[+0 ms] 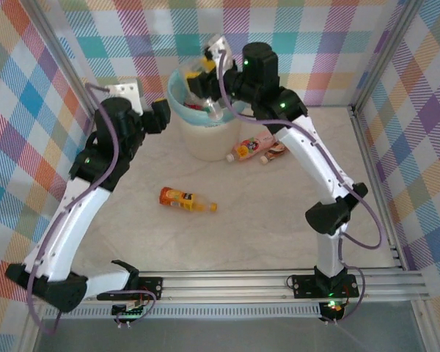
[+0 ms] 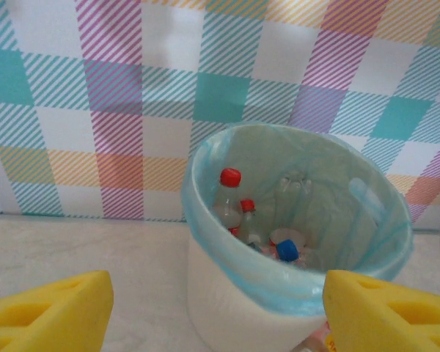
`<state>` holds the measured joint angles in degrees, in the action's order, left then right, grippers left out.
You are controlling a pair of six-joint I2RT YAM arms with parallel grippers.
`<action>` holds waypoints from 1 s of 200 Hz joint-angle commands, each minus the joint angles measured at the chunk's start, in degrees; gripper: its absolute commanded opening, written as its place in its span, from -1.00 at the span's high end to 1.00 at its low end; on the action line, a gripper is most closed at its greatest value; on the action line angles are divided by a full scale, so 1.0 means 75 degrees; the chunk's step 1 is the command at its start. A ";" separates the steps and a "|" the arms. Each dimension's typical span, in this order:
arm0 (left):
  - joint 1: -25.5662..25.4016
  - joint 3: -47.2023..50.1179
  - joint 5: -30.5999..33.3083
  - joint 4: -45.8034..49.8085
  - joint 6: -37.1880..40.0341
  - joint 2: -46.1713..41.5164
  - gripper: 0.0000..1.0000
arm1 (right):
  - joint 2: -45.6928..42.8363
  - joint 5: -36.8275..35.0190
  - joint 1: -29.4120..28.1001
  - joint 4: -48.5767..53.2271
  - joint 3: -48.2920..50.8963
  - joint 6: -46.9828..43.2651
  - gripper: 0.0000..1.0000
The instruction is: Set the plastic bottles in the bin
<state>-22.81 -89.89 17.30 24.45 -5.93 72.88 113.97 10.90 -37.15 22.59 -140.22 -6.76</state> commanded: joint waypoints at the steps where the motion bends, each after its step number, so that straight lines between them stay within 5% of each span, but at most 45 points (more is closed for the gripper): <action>1: 0.0248 -0.0835 -0.0481 -0.0592 0.0071 0.0649 -0.50 | 0.0866 -0.0120 0.0239 -0.1557 -0.0514 -0.0006 0.00; 81: 0.0567 -0.1612 -0.0831 -0.0215 -0.0006 0.1871 -0.52 | 0.3435 0.0542 0.1050 -0.3878 -0.1600 0.0714 -0.13; 140: 0.0686 -0.1443 -0.0853 -0.0161 -0.0163 0.1972 -0.53 | 0.3222 0.0528 0.1097 -0.4119 -0.0730 0.0649 -0.49; 200: 0.0721 -0.1514 -0.0918 -0.0204 -0.0287 0.2159 -0.54 | 0.3143 0.0556 0.1112 -0.4137 -0.0601 0.0553 -0.47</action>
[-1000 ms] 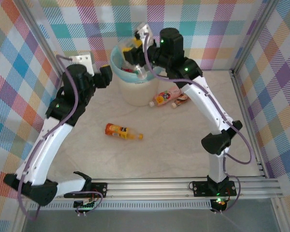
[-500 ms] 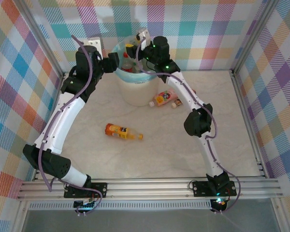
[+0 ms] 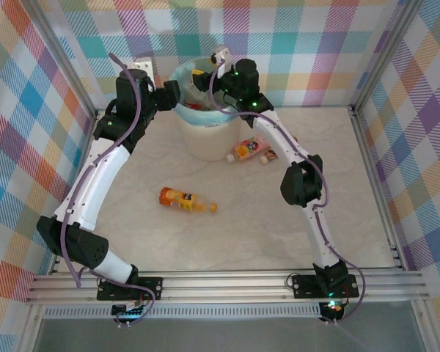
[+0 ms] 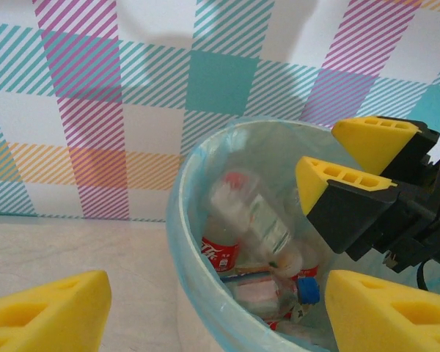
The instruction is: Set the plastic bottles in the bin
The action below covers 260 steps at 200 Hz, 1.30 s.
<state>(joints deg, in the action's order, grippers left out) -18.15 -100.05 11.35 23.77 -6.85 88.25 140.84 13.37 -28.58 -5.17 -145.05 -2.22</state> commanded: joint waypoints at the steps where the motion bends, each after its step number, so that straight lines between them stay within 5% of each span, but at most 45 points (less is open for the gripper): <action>1: 0.0100 -0.0159 -0.0128 -0.0112 -0.0165 0.0107 -0.54 | -0.0438 0.0230 -0.0032 -0.0430 0.0041 -0.0055 -0.47; 99: 0.0135 -0.0769 -0.0421 0.0555 -0.0129 0.0491 -0.54 | -0.0698 0.0408 -0.0033 0.1922 -0.1263 0.0174 -0.43; 149: 0.0135 -0.0579 -0.0700 0.1113 0.0516 0.0089 -0.55 | -0.2020 -0.0218 -0.0033 0.3956 -0.1043 0.0220 -0.51; 170: 0.0135 -0.0145 -0.0671 0.1285 0.0631 -0.0277 -0.55 | -0.3013 -0.0531 -0.0032 0.4816 -0.0015 0.0228 -0.51; 209: 0.0123 0.1053 -0.0962 0.1483 0.0504 -0.1047 -0.56 | -0.5354 -0.1163 -0.0033 0.4827 0.3798 0.0418 -0.48; 242: 0.0123 0.2043 -0.0987 0.1656 0.0397 -0.1556 -0.56 | -0.7020 0.0582 -0.0301 0.4195 0.7214 -0.0235 -0.44; 260: 0.0124 0.2599 -0.0783 0.1623 0.0030 -0.1838 -0.57 | -0.7517 0.0714 -0.0973 0.4076 0.8478 -0.1096 -0.49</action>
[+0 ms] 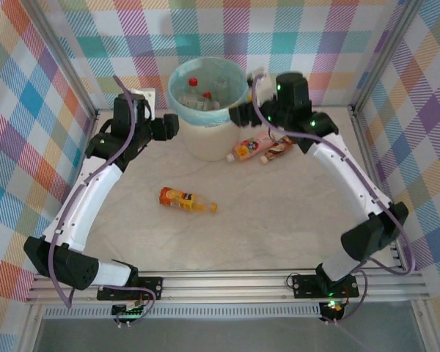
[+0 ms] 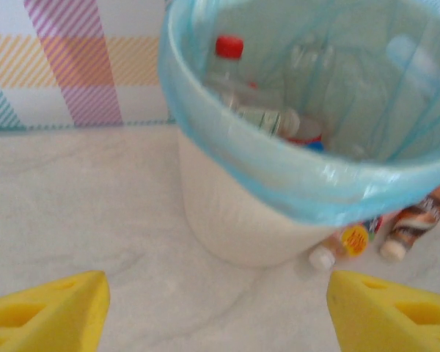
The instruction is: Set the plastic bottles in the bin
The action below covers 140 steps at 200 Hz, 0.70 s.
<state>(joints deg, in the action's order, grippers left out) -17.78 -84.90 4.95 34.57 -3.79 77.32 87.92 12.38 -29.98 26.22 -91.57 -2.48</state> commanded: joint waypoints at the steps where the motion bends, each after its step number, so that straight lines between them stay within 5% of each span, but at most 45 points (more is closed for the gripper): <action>1: 0.0074 0.0600 0.0081 0.0166 -0.0411 -0.0400 -0.57 | -0.0462 0.0845 -0.0787 -0.0109 0.1347 -0.1061 -0.49; 53: 0.0086 0.2926 0.0145 -0.0945 -0.2533 -0.1324 -0.60 | 0.0380 0.0411 -0.2610 -0.0261 0.2771 -0.2784 -0.70; 140: 0.0095 0.4828 0.1575 -0.0920 -0.3496 -0.3108 -0.71 | 0.2831 -0.0594 -0.2741 -0.0787 0.1741 -0.2815 -0.90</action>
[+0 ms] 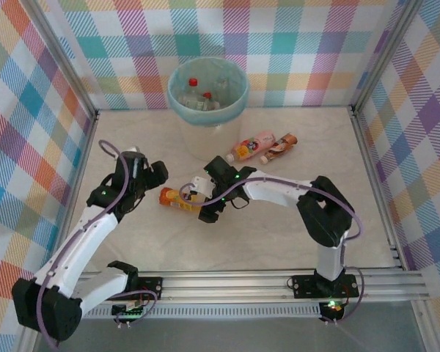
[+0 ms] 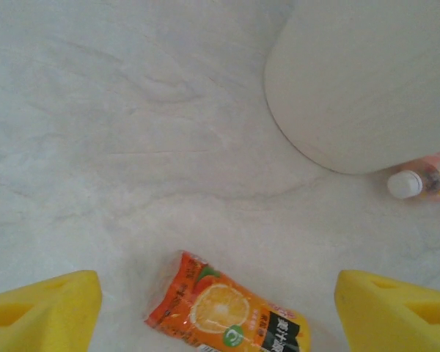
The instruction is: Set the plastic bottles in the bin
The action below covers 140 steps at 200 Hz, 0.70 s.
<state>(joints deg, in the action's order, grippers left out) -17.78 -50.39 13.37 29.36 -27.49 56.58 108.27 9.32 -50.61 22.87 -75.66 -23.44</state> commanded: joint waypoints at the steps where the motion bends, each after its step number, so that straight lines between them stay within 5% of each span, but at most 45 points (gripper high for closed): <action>1: 0.0090 0.0238 0.0454 -0.0225 -0.0334 -0.0351 -0.71 | 0.0130 -0.0181 0.0010 -0.0360 -0.0385 -0.0012 -0.90; 80: 0.0109 0.0566 0.0805 0.0020 -0.0441 -0.0692 -0.73 | 0.1648 0.0116 -0.0107 0.0085 -0.1662 -0.0240 -0.86; 140: 0.0191 0.0479 0.1374 0.0186 -0.0318 -0.1403 -0.77 | 0.1574 0.0157 -0.0107 0.0513 -0.1906 -0.0260 -0.22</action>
<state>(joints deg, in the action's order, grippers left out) -17.34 -46.33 20.34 29.82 -30.24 48.18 121.60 8.91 -51.09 24.38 -88.36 -24.91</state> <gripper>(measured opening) 0.878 0.656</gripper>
